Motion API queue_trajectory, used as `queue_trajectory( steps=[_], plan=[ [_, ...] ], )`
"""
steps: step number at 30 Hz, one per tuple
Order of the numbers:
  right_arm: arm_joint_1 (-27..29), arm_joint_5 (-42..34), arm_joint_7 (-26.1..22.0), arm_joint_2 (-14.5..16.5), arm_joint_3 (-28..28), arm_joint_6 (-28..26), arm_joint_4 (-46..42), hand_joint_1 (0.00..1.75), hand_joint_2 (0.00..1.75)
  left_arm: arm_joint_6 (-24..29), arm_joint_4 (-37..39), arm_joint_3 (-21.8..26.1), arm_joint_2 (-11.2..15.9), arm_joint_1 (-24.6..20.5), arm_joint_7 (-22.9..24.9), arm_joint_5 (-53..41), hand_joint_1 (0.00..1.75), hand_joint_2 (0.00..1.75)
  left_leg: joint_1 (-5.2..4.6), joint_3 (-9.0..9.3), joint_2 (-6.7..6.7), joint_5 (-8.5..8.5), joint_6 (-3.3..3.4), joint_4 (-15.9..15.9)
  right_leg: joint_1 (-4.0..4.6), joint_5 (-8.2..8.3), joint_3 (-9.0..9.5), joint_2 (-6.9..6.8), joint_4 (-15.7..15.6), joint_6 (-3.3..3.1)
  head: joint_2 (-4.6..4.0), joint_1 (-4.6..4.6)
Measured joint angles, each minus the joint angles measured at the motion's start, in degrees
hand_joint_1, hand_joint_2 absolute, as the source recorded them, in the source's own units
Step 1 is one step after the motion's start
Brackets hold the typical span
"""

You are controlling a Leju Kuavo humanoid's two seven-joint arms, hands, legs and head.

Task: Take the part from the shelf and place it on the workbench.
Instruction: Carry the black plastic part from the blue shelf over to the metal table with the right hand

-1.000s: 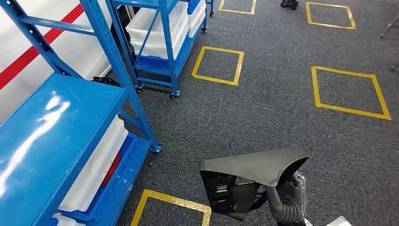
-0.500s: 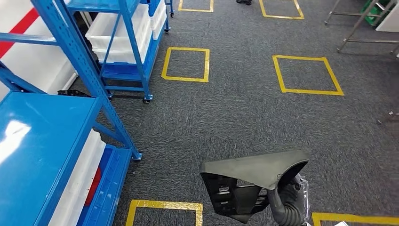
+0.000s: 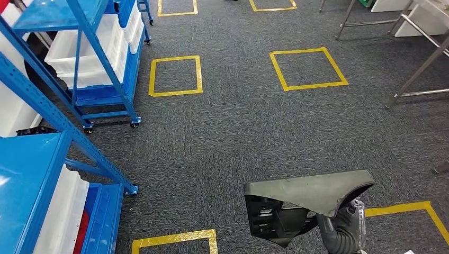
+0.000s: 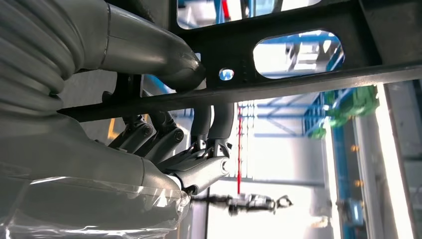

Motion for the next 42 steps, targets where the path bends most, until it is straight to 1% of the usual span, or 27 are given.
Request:
queue_trajectory(
  steps=[1,2,3,5,7,9,11,13,15,16,17,18,20,21,22,24,25,27,29,30,31,32,35,37,39,41,42],
  plan=[
    [0.53,0.07,-0.04,-0.14,-0.54,-0.03,-0.25,1.75,1.75,-0.79,0.00,0.08,0.33,0.16,-0.28,0.11,0.00,1.75,0.05,-0.36,-0.05,0.72,-0.04,0.30,0.00,-0.02,0.01,0.83,0.09,0.02,0.00,0.00],
    [1.03,0.13,-0.06,-0.27,-1.06,-0.07,-0.53,1.75,1.75,-1.39,0.01,0.16,0.65,0.25,-0.48,0.14,0.00,1.75,0.14,0.37,-0.21,2.54,-0.03,-1.76,-0.03,-0.06,0.05,1.68,0.20,0.08,0.00,0.00],
    [1.47,0.15,-0.09,-0.43,-1.57,-0.13,-0.84,1.75,1.75,-1.91,0.01,0.22,0.98,0.31,-0.64,0.14,0.00,1.75,0.29,1.97,-0.78,5.03,0.02,-5.65,-0.08,-0.14,0.08,2.55,0.36,0.21,0.00,0.00],
    [2.29,0.15,-0.24,-0.75,-2.49,-0.36,-1.46,1.75,1.75,-2.60,-0.01,0.28,1.54,0.35,-0.86,0.02,0.00,1.75,0.58,5.16,-3.37,8.12,0.22,-13.14,-0.11,-0.35,-0.08,4.03,0.82,0.72,0.00,0.00],
    [3.21,0.10,-0.51,-1.14,-3.39,-0.73,-2.14,1.75,1.75,-3.24,-0.01,0.28,1.96,0.32,-1.14,-0.16,0.00,1.75,0.51,6.22,-4.72,8.39,0.60,-15.69,-0.18,-0.33,-0.50,5.24,1.08,1.49,0.00,0.00],
    [4.39,-0.04,-0.84,-1.48,-4.31,-1.08,-2.88,1.75,1.75,-4.08,-0.01,0.28,2.29,0.26,-1.61,-0.30,0.00,1.75,0.37,6.42,-3.48,8.66,1.30,-16.05,-0.41,-0.21,-0.83,5.86,1.14,2.25,0.00,0.00],
    [5.65,-0.14,-1.11,-1.87,-5.25,-1.35,-3.68,1.75,1.75,-5.22,-0.02,0.28,2.65,0.30,-2.24,-0.41,0.00,1.75,0.41,6.66,-2.01,9.05,2.15,-16.61,-0.40,-1.61,-1.86,3.35,3.17,2.70,0.00,0.01],
    [6.63,-0.11,-1.22,-2.19,-6.15,-1.39,-4.47,1.75,1.75,-6.66,-0.02,0.28,3.05,0.54,-2.86,-0.48,0.00,1.75,0.29,6.65,-0.43,9.16,2.64,-16.86,-0.30,-5.24,-4.96,-0.05,9.55,2.99,0.00,0.02],
    [7.85,0.08,-1.25,-2.27,-7.03,-1.12,-5.17,1.75,1.75,-8.16,-0.02,0.28,3.51,0.77,-3.36,-0.53,0.00,1.75,0.11,6.58,1.17,9.05,2.75,-16.85,-0.34,-7.98,-8.35,-0.99,16.50,3.24,0.00,0.01],
    [8.60,0.26,-1.25,-2.27,-7.54,-0.90,-5.50,1.75,1.75,-8.87,-0.02,0.27,3.74,0.81,-3.58,-0.56,0.00,1.75,0.07,6.59,1.95,8.96,2.73,-16.84,-0.35,-7.90,-8.84,-1.12,17.60,3.29,0.00,0.02],
    [9.30,0.50,-1.25,-2.27,-8.06,-0.63,-5.81,1.75,1.75,-9.57,-0.02,0.26,3.95,0.81,-3.75,-0.58,0.00,1.75,0.06,6.66,2.71,8.84,2.66,-16.83,-0.35,-6.77,-8.09,-1.33,16.31,3.28,0.00,0.02],
    [9.91,0.83,-1.25,-2.25,-8.63,-0.35,-6.19,1.75,1.75,-10.25,-0.02,0.25,4.14,0.79,-3.88,-0.61,0.00,1.75,0.05,6.80,3.45,8.70,2.53,-16.83,-0.33,-4.94,-6.19,-1.82,12.89,3.20,0.00,0.02],
    [10.88,1.76,-1.25,-2.10,-9.74,0.23,-7.12,1.75,1.75,-11.60,-0.02,0.19,4.51,0.75,-3.98,-0.79,0.00,1.75,-0.11,7.26,4.76,8.32,2.06,-16.81,-0.05,-1.97,-1.71,-4.26,4.52,2.69,0.00,0.02],
    [11.29,2.26,-1.26,-1.92,-10.27,0.48,-7.63,1.75,1.75,-12.23,-0.02,0.14,4.73,0.74,-3.96,-0.89,0.00,1.75,-0.20,7.49,5.27,8.14,1.75,-16.81,0.16,-1.33,-0.36,-5.10,2.04,2.34,0.00,0.02],
    [11.70,2.70,-1.27,-1.69,-10.75,0.71,-8.07,1.75,1.75,-12.86,-0.02,0.05,4.97,0.70,-3.92,-1.01,0.00,1.75,-0.27,7.73,5.79,7.99,1.41,-16.82,0.39,-1.24,0.13,-5.50,0.99,1.98,0.00,0.02],
    [12.58,3.43,-1.30,-1.08,-11.73,1.12,-8.92,1.75,1.75,-14.10,-0.04,-0.21,5.38,0.47,-3.67,-1.23,0.00,1.75,-0.31,8.19,6.88,7.76,0.74,-16.96,0.51,-1.13,0.07,-4.17,0.94,1.30,0.00,0.01],
    [13.12,3.74,-1.33,-0.70,-12.20,1.33,-9.36,1.75,1.75,-14.70,-0.06,-0.39,5.61,0.31,-3.52,-1.40,0.00,1.75,-0.23,8.36,6.57,7.47,0.39,-16.77,0.38,-0.99,0.16,-3.52,0.72,0.96,0.00,0.02],
    [13.87,4.17,-1.39,0.20,-13.16,1.76,-10.23,1.75,1.75,-15.75,-0.12,-0.85,6.03,0.13,-3.28,-1.79,0.00,1.75,0.01,7.14,3.57,5.02,-0.13,-13.35,0.03,-0.64,0.43,-2.24,0.23,0.19,0.00,-0.02],
    [14.36,4.53,-1.43,1.23,-13.96,2.29,-10.81,1.75,1.75,-16.56,-0.16,-1.22,6.45,0.19,-3.13,-2.10,0.00,1.75,0.26,3.61,0.46,1.04,-0.31,-5.62,0.05,-0.52,0.39,-0.89,0.15,-0.25,0.00,-0.05],
    [14.67,4.76,-1.42,1.79,-14.29,2.60,-10.98,1.75,1.75,-16.88,-0.17,-1.35,6.64,0.25,-3.05,-2.19,0.00,1.75,0.26,1.85,0.11,-0.15,-0.35,-2.10,0.14,-0.52,0.38,-0.10,0.17,-0.30,0.00,-0.05],
    [15.00,5.03,-1.42,2.38,-14.62,2.85,-11.14,1.75,1.75,-17.18,-0.17,-1.49,6.83,0.31,-2.98,-2.25,0.00,1.75,0.26,0.74,-0.01,-0.32,-0.33,-0.06,0.23,-0.51,0.40,0.75,0.21,-0.32,0.00,-0.05],
    [15.30,5.31,-1.42,2.98,-14.95,3.09,-11.31,1.75,1.75,-17.49,-0.17,-1.65,7.03,0.32,-2.92,-2.28,0.00,1.75,0.26,0.67,-0.12,0.81,-0.22,-0.42,0.31,-0.52,0.46,1.64,0.26,-0.32,0.00,-0.05],
    [15.63,5.75,-1.42,3.90,-15.37,3.34,-11.62,1.75,1.75,-18.01,-0.19,-1.96,7.33,0.28,-2.86,-2.35,0.00,1.75,0.25,2.65,-0.48,4.80,0.12,-5.64,0.37,-0.53,0.59,3.16,0.37,-0.30,0.00,-0.07],
    [15.66,5.82,-1.42,3.98,-15.41,3.37,-11.67,1.75,1.75,-18.04,-0.19,-1.99,7.37,0.26,-2.86,-2.35,0.00,1.75,0.25,3.04,-0.60,5.31,0.17,-6.57,0.37,-0.53,0.61,3.30,0.38,-0.29,0.00,-0.05],
    [15.79,6.10,-1.42,4.49,-15.66,3.67,-11.91,1.75,1.75,-18.26,-0.19,-2.15,7.59,0.24,-2.86,-2.40,0.00,1.75,0.24,4.91,-2.54,7.20,0.48,-11.12,0.38,-0.55,0.62,3.97,0.44,-0.22,0.00,-0.04],
    [16.35,6.63,-1.42,5.80,-16.35,4.44,-12.59,1.75,1.75,-18.72,-0.21,-2.48,7.99,0.03,-2.87,-2.56,0.00,1.75,0.15,6.93,-3.87,8.70,1.05,-16.06,0.26,-0.38,0.16,6.02,0.54,0.69,0.00,-0.04],
    [16.67,6.88,-1.42,6.40,-16.67,4.80,-12.94,1.75,1.75,-18.92,-0.26,-2.60,8.13,-0.14,-2.87,-2.63,0.00,1.75,0.21,7.29,-3.51,8.76,1.37,-16.99,0.18,-0.45,-0.16,6.48,0.80,1.16,0.00,-0.04]
  ],
)
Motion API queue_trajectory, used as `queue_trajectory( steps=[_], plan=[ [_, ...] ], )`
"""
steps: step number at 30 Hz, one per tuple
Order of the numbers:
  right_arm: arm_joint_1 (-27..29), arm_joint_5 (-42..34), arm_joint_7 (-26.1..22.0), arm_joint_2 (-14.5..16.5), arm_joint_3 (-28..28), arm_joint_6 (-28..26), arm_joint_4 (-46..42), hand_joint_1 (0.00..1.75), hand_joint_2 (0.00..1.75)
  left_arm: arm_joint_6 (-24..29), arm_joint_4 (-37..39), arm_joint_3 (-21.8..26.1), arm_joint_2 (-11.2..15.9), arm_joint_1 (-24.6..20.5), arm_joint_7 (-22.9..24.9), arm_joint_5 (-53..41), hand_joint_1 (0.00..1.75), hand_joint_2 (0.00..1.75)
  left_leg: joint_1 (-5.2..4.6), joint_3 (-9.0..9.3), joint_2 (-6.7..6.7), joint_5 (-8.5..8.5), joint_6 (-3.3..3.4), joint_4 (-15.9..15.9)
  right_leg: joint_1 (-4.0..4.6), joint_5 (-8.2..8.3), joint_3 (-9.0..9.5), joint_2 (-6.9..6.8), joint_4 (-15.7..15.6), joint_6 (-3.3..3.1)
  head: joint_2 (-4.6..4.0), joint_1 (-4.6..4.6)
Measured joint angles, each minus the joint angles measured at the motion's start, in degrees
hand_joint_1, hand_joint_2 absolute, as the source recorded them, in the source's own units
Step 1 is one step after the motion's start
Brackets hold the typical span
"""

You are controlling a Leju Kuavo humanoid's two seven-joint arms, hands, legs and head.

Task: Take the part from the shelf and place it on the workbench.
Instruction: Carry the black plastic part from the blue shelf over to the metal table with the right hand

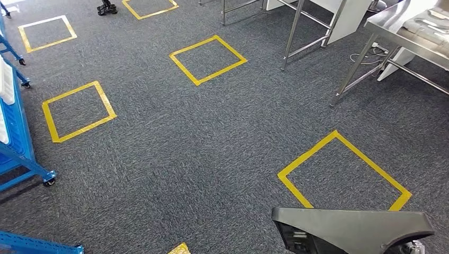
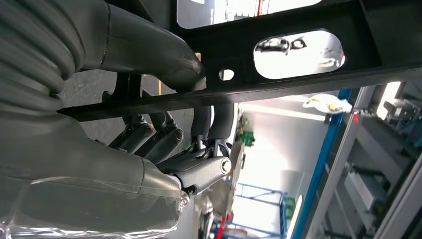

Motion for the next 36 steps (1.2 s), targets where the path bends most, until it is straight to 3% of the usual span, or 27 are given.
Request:
queue_trajectory(
  steps=[1,2,4,6,7,8,10,12,13,15,17,19,21,22,23,24,26,28,30,31,33,34,36],
  plan=[
    [0.31,0.23,-0.01,0.57,-0.33,0.38,-0.37,1.75,1.75,-0.18,-0.05,-0.11,0.09,-0.16,-0.02,-0.05,0.00,1.75,0.07,0.22,1.06,0.19,0.37,-0.54,-0.02,-0.51,-0.58,-0.49,0.76,0.46,0.00,0.02],
    [0.40,0.40,-0.02,0.81,-0.52,0.67,-0.57,1.75,1.75,-0.29,-0.10,-0.14,0.11,-0.21,-0.03,-0.03,0.00,1.75,0.22,0.32,1.89,0.41,0.69,-0.89,0.06,-1.74,-1.54,-2.19,2.62,0.67,0.00,0.04],
    [0.35,0.71,-0.03,1.31,-0.90,1.43,-0.79,1.75,1.75,-0.51,-0.13,-0.21,0.16,-0.13,-0.04,0.11,0.00,1.75,0.16,0.34,3.47,0.46,1.02,-1.13,-0.05,-5.56,-4.92,-6.15,9.47,1.00,0.00,0.07],
    [0.32,1.14,-0.01,1.95,-1.30,2.37,-0.81,1.75,1.75,-0.70,-0.13,-0.27,0.16,0.00,0.01,0.34,0.00,1.75,0.07,0.32,5.20,0.25,0.98,-1.06,-0.33,-7.78,-8.01,-7.56,15.78,1.44,0.00,0.07],
    [0.34,1.37,0.00,2.29,-1.52,2.84,-0.81,1.75,1.75,-0.80,-0.13,-0.29,0.16,-0.01,0.03,0.44,0.00,1.75,0.06,0.38,6.02,0.11,0.87,-1.02,-0.45,-7.27,-8.11,-7.77,16.12,1.60,0.00,0.07],
    [0.36,1.51,0.02,2.55,-1.76,3.21,-0.82,1.75,1.75,-0.90,-0.14,-0.31,0.16,-0.05,0.04,0.47,0.00,1.75,0.07,0.51,6.82,-0.08,0.73,-0.97,-0.54,-5.73,-6.91,-8.11,14.00,1.70,0.00,0.07],
    [0.32,1.65,0.08,3.01,-2.24,3.78,-0.84,1.75,1.75,-1.07,-0.16,-0.36,0.17,-0.18,0.04,0.49,0.00,1.75,0.00,0.98,8.15,-0.57,0.26,-0.82,-0.50,-2.17,-2.29,-10.14,5.79,1.51,0.00,0.06],
    [0.23,1.71,0.18,3.46,-2.59,4.11,-0.91,1.75,1.75,-1.14,-0.19,-0.41,0.19,-0.27,0.04,0.55,0.00,1.75,-0.22,1.45,9.18,-1.07,-0.41,-0.64,-0.17,-0.86,0.52,-11.85,0.66,0.82,0.00,0.06],
    [0.20,1.76,0.25,3.71,-2.79,4.34,-0.95,1.75,1.75,-1.20,-0.19,-0.44,0.21,-0.34,0.03,0.56,0.00,1.75,-0.32,1.71,9.69,-1.23,-0.76,-0.63,0.05,-1.05,0.66,-11.92,0.24,0.38,0.00,0.06],
    [0.21,1.98,0.39,4.38,-3.45,5.03,-1.05,1.75,1.75,-1.44,-0.20,-0.61,0.22,-0.59,-0.04,0.48,0.00,1.75,-0.27,2.12,10.54,-1.55,-1.40,-0.65,0.04,-0.89,0.55,-10.56,0.07,-0.30,0.00,0.06],
    [0.22,2.23,0.46,5.25,-4.34,5.81,-1.31,1.75,1.75,-1.75,-0.20,-0.90,0.27,-0.82,-0.17,0.31,0.00,1.75,0.00,1.52,8.42,-3.26,-1.97,1.43,-0.28,-0.61,0.63,-9.29,-0.29,-1.04,0.00,0.05],
    [0.16,2.35,0.47,6.01,-5.09,6.49,-1.55,1.75,1.75,-1.92,-0.20,-1.20,0.34,-0.79,-0.28,0.08,0.00,1.75,0.25,-1.51,4.88,-7.01,-2.29,8.18,-0.36,-0.47,0.64,-8.04,-0.46,-1.58,0.00,0.04],
    [0.19,2.46,0.50,6.70,-5.80,7.19,-1.58,1.75,1.75,-2.04,-0.20,-1.41,0.40,-0.57,-0.31,-0.12,0.00,1.75,0.28,-5.28,3.69,-9.63,-2.36,15.64,-0.18,-0.47,0.63,-6.51,-0.42,-1.76,0.00,0.04],
    [0.25,2.50,0.51,7.03,-6.17,7.55,-1.58,1.75,1.75,-2.10,-0.20,-1.47,0.43,-0.49,-0.32,-0.16,0.00,1.75,0.27,-6.21,3.56,-9.35,-2.30,17.02,-0.09,-0.48,0.68,-5.66,-0.38,-1.78,0.00,0.04],
    [0.32,2.53,0.52,7.32,-6.54,7.93,-1.58,1.75,1.75,-2.16,-0.20,-1.53,0.46,-0.47,-0.33,-0.20,0.00,1.75,0.26,-5.99,3.43,-7.76,-2.12,15.83,-0.01,-0.49,0.79,-4.78,-0.35,-1.78,0.00,0.04],
    [0.37,2.56,0.52,7.57,-6.88,8.31,-1.59,1.75,1.75,-2.19,-0.20,-1.60,0.51,-0.50,-0.36,-0.22,0.00,1.75,0.25,-4.82,3.02,-5.36,-1.86,12.56,0.05,-0.50,0.92,-3.91,-0.33,-1.76,0.00,0.04],
    [0.45,2.62,0.52,8.12,-7.50,9.13,-1.60,1.75,1.75,-2.25,-0.20,-1.82,0.73,-0.55,-0.44,-0.26,0.00,1.75,0.28,-1.73,0.02,-1.25,-1.15,4.25,0.09,-0.51,0.91,-2.35,-0.21,-1.57,0.00,0.05],
    [0.51,2.81,0.52,8.58,-8.02,9.79,-1.60,1.75,1.75,-2.31,-0.20,-2.07,0.94,-0.55,-0.50,-0.30,0.00,1.75,0.17,-0.36,-2.08,-0.21,-0.68,0.35,-0.09,-0.38,0.45,-0.91,-0.08,-0.97,0.00,0.05],
    [0.62,3.10,0.54,9.01,-8.47,10.28,-1.69,1.75,1.75,-2.43,-0.21,-2.34,0.97,-0.65,-0.50,-0.33,0.00,1.75,0.12,-0.12,-0.90,-0.10,-0.31,-0.15,-0.30,-0.12,0.00,0.56,-0.14,-0.07,0.00,0.05],
    [0.69,3.24,0.56,9.25,-8.70,10.51,-1.78,1.75,1.75,-2.51,-0.23,-2.48,0.97,-0.76,-0.51,-0.36,0.00,1.75,0.22,0.07,-0.13,0.11,0.00,-0.52,-0.28,-0.33,-0.26,0.19,0.18,0.26,0.00,0.06],
    [0.62,3.49,0.67,9.63,-9.11,11.06,-2.03,1.75,1.75,-2.69,-0.26,-2.71,0.94,-0.86,-0.57,-0.40,0.00,1.75,0.53,0.33,1.62,0.55,0.64,-1.29,-0.06,-2.55,-2.00,-2.96,3.60,0.67,0.00,0.10],
    [0.52,3.60,0.75,9.79,-9.25,11.37,-2.07,1.75,1.75,-2.78,-0.26,-2.79,0.95,-0.81,-0.60,-0.41,0.00,1.75,0.43,0.39,2.47,0.57,0.83,-1.40,-0.08,-4.45,-3.69,-5.13,6.98,0.82,0.00,0.12],
    [0.31,3.94,1.01,10.20,-9.54,12.02,-2.09,1.75,1.75,-2.91,-0.26,-2.92,0.95,-0.61,-0.64,-0.42,0.00,1.75,0.28,0.38,4.26,0.45,0.96,-1.38,-0.32,-7.50,-7.35,-7.22,14.29,1.28,0.00,0.13]
  ],
)
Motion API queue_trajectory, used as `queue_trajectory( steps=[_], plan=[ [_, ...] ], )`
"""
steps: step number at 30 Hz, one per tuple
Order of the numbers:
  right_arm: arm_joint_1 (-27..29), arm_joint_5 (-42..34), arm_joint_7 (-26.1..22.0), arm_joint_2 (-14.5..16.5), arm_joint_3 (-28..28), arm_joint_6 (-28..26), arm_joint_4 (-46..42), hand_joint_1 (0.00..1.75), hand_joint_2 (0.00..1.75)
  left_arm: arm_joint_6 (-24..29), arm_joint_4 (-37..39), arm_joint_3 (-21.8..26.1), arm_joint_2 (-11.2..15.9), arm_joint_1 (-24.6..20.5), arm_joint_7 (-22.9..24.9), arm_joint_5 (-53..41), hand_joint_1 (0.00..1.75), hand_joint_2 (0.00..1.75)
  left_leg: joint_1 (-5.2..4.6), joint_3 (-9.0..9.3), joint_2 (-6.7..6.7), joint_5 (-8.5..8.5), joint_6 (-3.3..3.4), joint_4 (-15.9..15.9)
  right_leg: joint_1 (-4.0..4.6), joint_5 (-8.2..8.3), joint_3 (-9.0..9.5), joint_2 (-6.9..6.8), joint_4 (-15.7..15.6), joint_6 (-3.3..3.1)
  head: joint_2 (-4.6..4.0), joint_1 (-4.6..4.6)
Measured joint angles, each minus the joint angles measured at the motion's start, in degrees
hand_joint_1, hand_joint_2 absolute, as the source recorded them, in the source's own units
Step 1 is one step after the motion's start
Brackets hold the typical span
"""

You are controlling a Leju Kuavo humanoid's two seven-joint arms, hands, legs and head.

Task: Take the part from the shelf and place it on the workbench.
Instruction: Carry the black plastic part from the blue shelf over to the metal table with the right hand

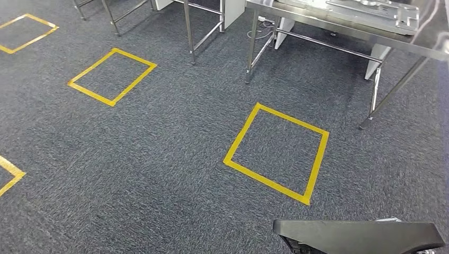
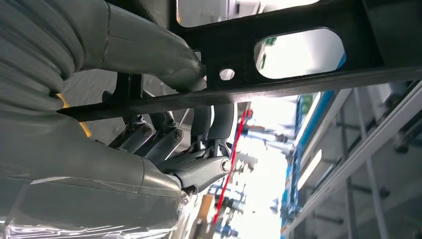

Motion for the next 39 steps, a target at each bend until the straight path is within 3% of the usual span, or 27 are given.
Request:
queue_trajectory(
  steps=[1,2,4,6,9,11,13,15,16,17,19,21,23,26,27,28,30,31,32,33,35,37,39],
  plan=[
    [-0.03,0.26,0.20,0.28,-0.17,0.30,0.01,1.75,1.75,-0.05,0.00,-0.04,0.00,0.04,-0.02,-0.02,0.00,1.75,-0.05,0.04,0.85,-0.12,-0.02,0.03,-0.15,-0.15,-0.84,-0.33,1.69,0.20,0.00,0.00],
    [-0.05,0.59,0.48,0.55,-0.35,0.54,0.01,1.75,1.75,-0.08,0.00,-0.11,-0.01,0.02,-0.03,-0.05,0.00,1.75,-0.07,0.14,1.63,-0.29,-0.13,0.06,-0.28,0.88,-0.41,-0.59,0.96,0.35,0.00,0.00],
    [-0.13,1.38,1.14,0.96,-0.55,0.84,-0.02,1.75,1.75,-0.18,0.00,-0.29,-0.02,-0.13,-0.10,-0.13,0.00,1.75,-0.07,0.56,2.72,-0.75,-0.60,0.17,-0.45,4.68,3.76,-1.42,-6.58,0.35,0.00,0.00],
    [-0.27,2.18,1.84,1.44,-0.73,1.02,-0.12,1.75,1.75,-0.29,0.00,-0.49,-0.02,-0.35,-0.21,-0.16,0.00,1.75,-0.24,0.93,3.38,-1.30,-1.29,0.31,-0.24,6.71,7.58,-2.22,-13.31,-0.10,0.00,-0.01],
    [-0.34,3.57,2.77,2.73,-1.45,1.01,-0.43,1.75,1.75,-0.55,0.00,-0.89,-0.04,-0.82,-0.36,-0.15,0.00,1.75,-0.37,1.41,3.94,-1.72,-2.18,0.29,0.09,6.55,8.30,-1.96,-14.78,-1.10,0.00,-0.01],
    [-0.36,4.26,3.16,3.55,-1.87,0.90,-0.63,1.75,1.75,-0.69,0.00,-1.06,-0.07,-0.94,-0.42,-0.14,0.00,1.75,-0.19,1.25,2.90,-2.63,-2.73,1.56,-0.15,6.63,8.69,-1.66,-15.24,-1.80,0.00,-0.02],
    [-0.50,4.50,3.34,4.22,-2.03,0.84,-0.78,1.75,1.75,-0.76,0.00,-1.15,-0.09,-0.80,-0.45,-0.11,0.00,1.75,0.01,-1.33,0.69,-5.64,-3.07,7.15,-0.41,6.67,9.08,-1.44,-15.57,-2.40,0.00,-0.03],
    [-0.59,4.62,3.43,4.75,-2.10,0.84,-0.80,1.75,1.75,-0.78,0.00,-1.22,-0.11,-0.51,-0.43,-0.04,0.00,1.75,0.04,-5.81,-0.47,-8.78,-3.30,15.31,-0.33,6.41,9.22,-1.00,-15.52,-2.73,0.00,-0.04],
    [-0.57,4.74,3.46,4.97,-2.14,0.86,-0.80,1.75,1.75,-0.79,0.00,-1.27,-0.11,-0.35,-0.42,0.00,0.00,1.75,0.04,-7.48,-0.62,-9.01,-3.36,17.80,-0.27,6.21,9.38,-0.69,-15.48,-2.77,0.00,-0.04],
    [-0.54,4.89,3.48,5.20,-2.17,0.93,-0.81,1.75,1.75,-0.79,0.00,-1.30,-0.11,-0.23,-0.42,0.02,0.00,1.75,0.04,-8.08,-0.65,-7.98,-3.33,17.97,-0.23,5.97,9.64,-0.35,-15.44,-2.72,0.00,-0.04],
    [-0.43,5.38,3.53,5.65,-2.24,1.18,-0.86,1.75,1.75,-0.80,0.00,-1.33,-0.11,-0.14,-0.43,0.03,0.00,1.75,0.04,-6.13,-0.69,-3.28,-3.07,12.01,-0.20,5.35,10.48,0.14,-15.33,-2.48,0.00,-0.04],
    [-0.32,5.80,3.58,6.14,-2.25,1.50,-0.94,1.75,1.75,-0.79,0.00,-1.34,-0.13,-0.21,-0.45,0.13,0.00,1.75,-0.11,-3.14,-0.94,-0.12,-2.56,4.81,-0.05,4.63,11.16,0.44,-15.16,-1.99,0.00,-0.04],
    [-0.24,6.21,3.62,6.56,-2.27,1.74,-1.05,1.75,1.75,-0.73,0.00,-1.36,-0.20,-0.27,-0.42,0.23,0.00,1.75,-0.30,-2.09,-1.16,0.09,-1.89,2.10,0.08,4.38,11.30,0.68,-14.95,-1.25,0.00,-0.02],
    [-0.19,6.75,3.66,6.90,-2.38,1.96,-1.13,1.75,1.75,-0.61,0.00,-1.39,-0.34,-0.24,-0.35,0.29,0.00,1.75,-0.28,-1.79,-1.11,-0.07,-0.86,1.72,0.05,4.43,11.23,0.62,-13.96,-0.32,0.00,-0.01],
    [-0.22,6.80,3.67,6.95,-2.42,2.01,-1.14,1.75,1.75,-0.60,0.00,-1.40,-0.39,-0.27,-0.35,0.30,0.00,1.75,-0.23,-1.47,-1.04,-0.15,-0.54,1.62,0.02,3.69,10.64,0.36,-12.64,-0.11,0.00,-0.01],
    [-0.27,6.83,3.69,7.00,-2.46,2.10,-1.14,1.75,1.75,-0.60,0.00,-1.41,-0.43,-0.30,-0.35,0.31,0.00,1.75,-0.21,-1.15,-0.88,-0.26,-0.23,1.54,0.00,2.42,9.34,0.10,-10.18,0.08,0.00,-0.01],
    [-0.35,6.83,3.75,7.05,-2.53,2.38,-1.11,1.75,1.75,-0.58,0.00,-1.43,-0.47,-0.32,-0.34,0.32,0.00,1.75,-0.36,-0.83,-0.39,-0.57,0.18,1.48,0.02,-0.74,4.88,-0.27,-2.81,0.29,0.00,0.00],
    [-0.37,6.83,3.81,7.07,-2.57,2.58,-1.07,1.75,1.75,-0.57,0.00,-1.45,-0.51,-0.28,-0.36,0.32,0.00,1.75,-0.52,-0.66,-0.07,-0.80,0.29,1.49,0.04,-1.55,2.81,-0.31,0.12,0.25,0.00,0.00],
    [-0.41,6.82,3.89,7.07,-2.60,2.87,-1.01,1.75,1.75,-0.40,0.00,-1.49,-0.64,-0.26,-0.46,0.30,0.00,1.75,-0.69,-0.36,0.29,-1.09,0.35,1.50,0.08,-1.23,1.62,-0.37,1.19,0.13,0.00,0.00],
    [-0.52,6.82,4.00,7.07,-2.62,3.22,-0.92,1.75,1.75,-0.01,0.00,-1.55,-0.87,-0.26,-0.68,0.26,0.00,1.75,-0.86,0.09,0.62,-1.44,0.34,1.50,0.19,0.34,1.61,-0.50,-0.04,-0.12,0.00,0.00],
    [-1.04,7.08,4.38,7.07,-2.63,3.75,-0.71,1.75,1.75,1.81,0.00,-1.76,-1.87,-0.46,-1.33,0.01,0.00,1.75,-1.11,1.15,1.20,-2.23,0.18,1.47,0.66,5.06,4.06,-1.08,-6.89,-1.06,0.00,-0.01],
    [-1.91,7.79,4.93,7.13,-2.63,3.69,-0.40,1.75,1.75,4.30,-0.02,-1.93,-3.28,-1.02,-1.75,-0.28,0.00,1.75,-1.28,1.65,1.62,-2.84,-0.21,1.42,1.32,6.07,6.05,-1.65,-11.98,-2.08,0.00,-0.02],
    [-2.42,8.40,5.31,7.27,-2.62,3.37,-0.13,1.75,1.75,5.73,-0.12,-2.12,-4.43,-1.58,-1.85,-0.46,0.00,1.75,-1.40,2.04,1.93,-2.93,-0.76,1.78,1.60,5.49,6.47,-1.65,-13.26,-2.84,0.00,-0.03]
  ],
)
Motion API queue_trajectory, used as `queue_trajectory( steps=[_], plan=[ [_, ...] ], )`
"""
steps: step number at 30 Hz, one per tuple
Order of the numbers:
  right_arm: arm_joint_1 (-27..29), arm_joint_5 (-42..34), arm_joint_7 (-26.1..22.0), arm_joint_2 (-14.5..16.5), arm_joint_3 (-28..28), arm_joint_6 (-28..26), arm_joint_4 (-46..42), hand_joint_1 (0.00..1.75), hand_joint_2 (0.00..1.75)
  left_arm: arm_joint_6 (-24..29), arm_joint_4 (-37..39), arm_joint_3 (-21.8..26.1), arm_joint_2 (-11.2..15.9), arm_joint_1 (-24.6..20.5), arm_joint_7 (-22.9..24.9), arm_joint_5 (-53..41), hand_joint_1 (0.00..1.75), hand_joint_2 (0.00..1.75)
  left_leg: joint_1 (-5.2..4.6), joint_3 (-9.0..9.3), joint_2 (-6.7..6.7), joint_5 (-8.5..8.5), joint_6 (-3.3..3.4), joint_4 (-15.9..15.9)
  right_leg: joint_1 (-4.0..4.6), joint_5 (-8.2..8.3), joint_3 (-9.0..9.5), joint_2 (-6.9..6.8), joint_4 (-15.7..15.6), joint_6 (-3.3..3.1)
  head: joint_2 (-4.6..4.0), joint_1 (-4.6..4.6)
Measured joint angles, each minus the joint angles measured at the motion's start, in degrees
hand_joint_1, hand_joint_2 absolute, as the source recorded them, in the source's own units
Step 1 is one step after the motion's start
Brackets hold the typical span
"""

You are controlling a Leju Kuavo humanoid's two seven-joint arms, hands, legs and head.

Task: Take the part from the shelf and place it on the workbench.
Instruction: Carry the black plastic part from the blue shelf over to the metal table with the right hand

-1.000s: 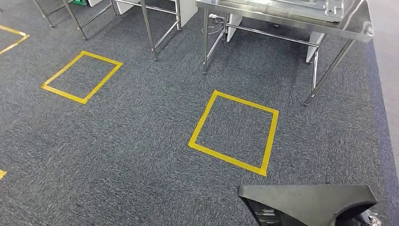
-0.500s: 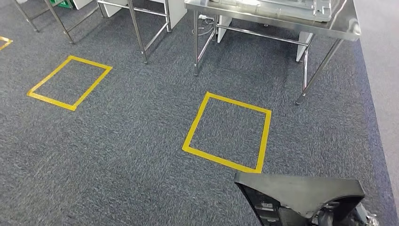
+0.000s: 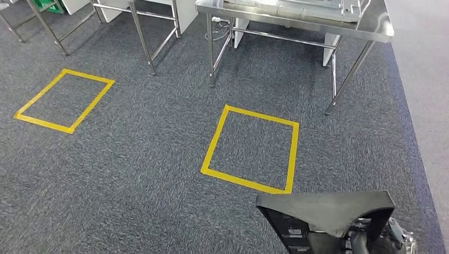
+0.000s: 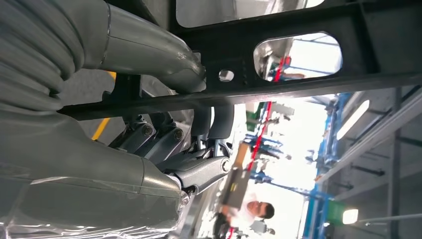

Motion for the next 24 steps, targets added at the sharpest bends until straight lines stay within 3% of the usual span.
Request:
queue_trajectory(
  steps=[2,4,7,8,9,11,12,14,17,19,22,23,24],
  plan=[
    [-0.15,0.24,0.16,0.17,0.02,-0.14,0.14,1.75,1.75,0.18,-0.17,-0.22,-0.64,-0.26,0.03,-0.08,0.00,1.75,0.05,0.38,-0.34,-0.41,-0.63,1.01,-0.33,0.91,1.00,0.25,-0.81,-0.36,0.00,-0.01],
    [-0.49,0.24,0.28,0.28,0.15,-0.14,0.23,1.75,1.75,0.06,-0.32,-0.30,-1.00,-0.43,0.27,0.02,0.00,1.75,0.31,-1.17,-1.51,-2.16,-1.21,4.62,-0.70,0.85,2.02,0.56,-1.22,-0.53,0.00,-0.02],
    [-1.02,0.01,0.58,0.34,0.52,-0.13,0.59,1.75,1.75,-0.15,-0.38,-0.30,-1.12,-0.32,0.86,0.37,0.00,1.75,0.77,-7.40,-2.52,-6.36,-1.95,14.47,-0.84,0.32,2.49,1.70,-1.24,-0.68,0.00,-0.02],
    [-1.15,-0.07,0.68,0.34,0.64,-0.16,0.79,1.75,1.75,-0.17,-0.38,-0.30,-1.13,-0.18,1.03,0.50,0.00,1.75,0.90,-8.95,-2.55,-6.80,-2.16,16.07,-0.90,0.07,2.75,2.28,-1.23,-0.60,0.00,-0.02],
    [-1.27,-0.15,0.77,0.34,0.75,-0.22,1.00,1.75,1.75,-0.17,-0.38,-0.30,-1.13,-0.06,1.19,0.61,0.00,1.75,1.03,-9.58,-2.58,-6.05,-2.30,15.70,-0.99,-0.22,3.13,2.92,-1.20,-0.48,0.00,-0.02],
    [-1.56,-0.21,1.02,0.34,1.02,-0.47,1.41,1.75,1.75,-0.14,-0.38,-0.30,-1.13,0.09,1.40,0.77,0.00,1.75,1.34,-8.29,-3.27,-1.18,-2.46,9.63,-1.20,-0.92,4.17,4.13,-1.16,-0.11,0.00,-0.02],
    [-1.77,-0.21,1.18,0.33,1.21,-0.73,1.62,1.75,1.75,-0.10,-0.38,-0.30,-1.13,0.16,1.46,0.87,0.00,1.75,1.46,-7.37,-3.97,1.03,-2.37,6.08,-1.27,-1.29,4.66,4.60,-1.05,0.14,0.00,-0.01],
    [-2.16,-0.21,1.47,0.31,1.70,-1.38,1.99,1.75,1.75,0.03,-0.39,-0.30,-1.18,0.14,1.50,1.09,0.00,1.75,1.39,-6.30,-4.94,3.14,-1.73,1.90,-1.37,-1.89,4.95,5.38,-0.95,0.79,0.00,-0.01],
    [-2.40,-0.28,1.72,0.08,2.25,-2.42,2.31,1.75,1.75,0.17,-0.43,-0.30,-1.43,0.04,1.55,1.29,0.00,1.75,1.29,-5.73,-4.66,3.36,-0.35,1.37,-1.28,-1.98,4.88,5.71,-0.13,1.86,0.00,-0.01],
    [-2.78,-0.40,1.73,-0.25,2.47,-3.01,2.42,1.75,1.75,0.19,-0.50,-0.30,-1.58,0.01,1.52,1.34,0.00,1.75,1.49,-4.84,-4.40,3.21,0.27,0.99,-1.22,-2.73,3.77,4.22,2.71,2.37,0.00,0.00],
    [-3.68,-0.50,1.74,-0.87,3.07,-3.60,2.83,1.75,1.75,0.20,-0.54,-0.28,-1.54,0.12,1.49,1.44,0.00,1.75,1.39,-4.22,-3.90,2.63,0.77,0.76,-1.36,-6.62,-2.38,1.73,12.30,2.80,0.00,0.01],
    [-3.81,-0.50,1.74,-1.07,3.29,-3.75,3.02,1.75,1.75,0.19,-0.54,-0.28,-1.54,0.21,1.49,1.47,0.00,1.75,1.32,-4.04,-3.75,2.35,0.80,0.77,-1.41,-7.28,-4.29,1.46,14.55,2.83,0.00,0.01],
    [-3.87,-0.50,1.75,-1.23,3.48,-3.92,3.22,1.75,1.75,0.18,-0.54,-0.28,-1.54,0.29,1.49,1.49,0.00,1.75,1.28,-3.74,-3.65,2.04,0.79,0.77,-1.43,-6.73,-5.25,1.34,14.89,2.81,0.00,0.01]
  ],
)
